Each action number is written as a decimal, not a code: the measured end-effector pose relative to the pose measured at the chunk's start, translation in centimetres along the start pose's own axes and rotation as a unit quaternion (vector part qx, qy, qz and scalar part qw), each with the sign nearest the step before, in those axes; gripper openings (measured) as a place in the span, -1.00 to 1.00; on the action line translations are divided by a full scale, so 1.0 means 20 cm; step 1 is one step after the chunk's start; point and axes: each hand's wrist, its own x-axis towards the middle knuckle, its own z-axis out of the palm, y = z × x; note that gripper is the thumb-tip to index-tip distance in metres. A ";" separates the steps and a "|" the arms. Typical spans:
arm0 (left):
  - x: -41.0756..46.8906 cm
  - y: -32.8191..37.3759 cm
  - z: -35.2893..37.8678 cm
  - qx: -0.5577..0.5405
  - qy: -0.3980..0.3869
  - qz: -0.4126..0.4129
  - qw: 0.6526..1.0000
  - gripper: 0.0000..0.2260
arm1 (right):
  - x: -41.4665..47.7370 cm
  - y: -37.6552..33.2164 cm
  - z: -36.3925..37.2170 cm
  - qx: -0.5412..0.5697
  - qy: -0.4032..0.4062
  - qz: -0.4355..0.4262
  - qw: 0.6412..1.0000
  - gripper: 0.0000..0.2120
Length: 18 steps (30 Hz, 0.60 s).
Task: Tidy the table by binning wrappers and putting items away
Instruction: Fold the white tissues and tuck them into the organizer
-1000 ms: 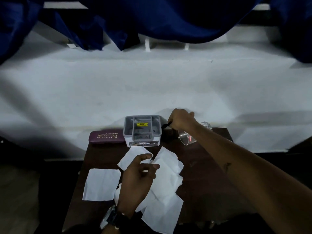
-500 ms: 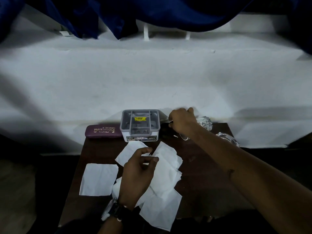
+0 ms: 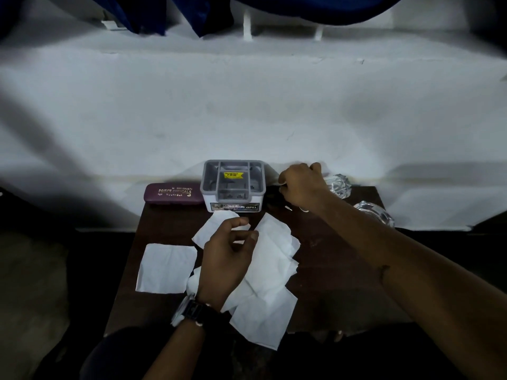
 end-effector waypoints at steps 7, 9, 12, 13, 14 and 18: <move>-0.01 0.02 -0.04 -0.003 0.019 0.011 1.000 -0.78 | -0.19 -0.04 -0.07 0.123 0.091 0.022 0.988 -0.76; -0.01 0.04 -0.07 -0.013 0.034 0.005 0.999 -0.79 | -0.32 -0.05 -0.07 0.177 0.116 0.042 0.976 -0.80; -0.01 0.04 -0.12 -0.009 0.046 0.000 0.999 -0.80 | -0.54 -0.09 -0.06 0.306 0.096 0.084 0.943 -0.86; -0.01 0.04 -0.13 -0.003 0.047 0.001 0.999 -0.80 | -0.62 -0.11 -0.06 0.337 0.071 0.100 0.933 -0.88; -0.02 0.04 -0.14 0.006 0.048 0.004 0.999 -0.81 | -0.69 -0.12 -0.04 0.354 0.043 0.114 0.927 -0.87; -0.04 0.02 -0.17 0.055 0.044 0.022 0.997 -0.81 | -0.89 -0.17 0.06 0.332 -0.030 0.134 0.933 -0.69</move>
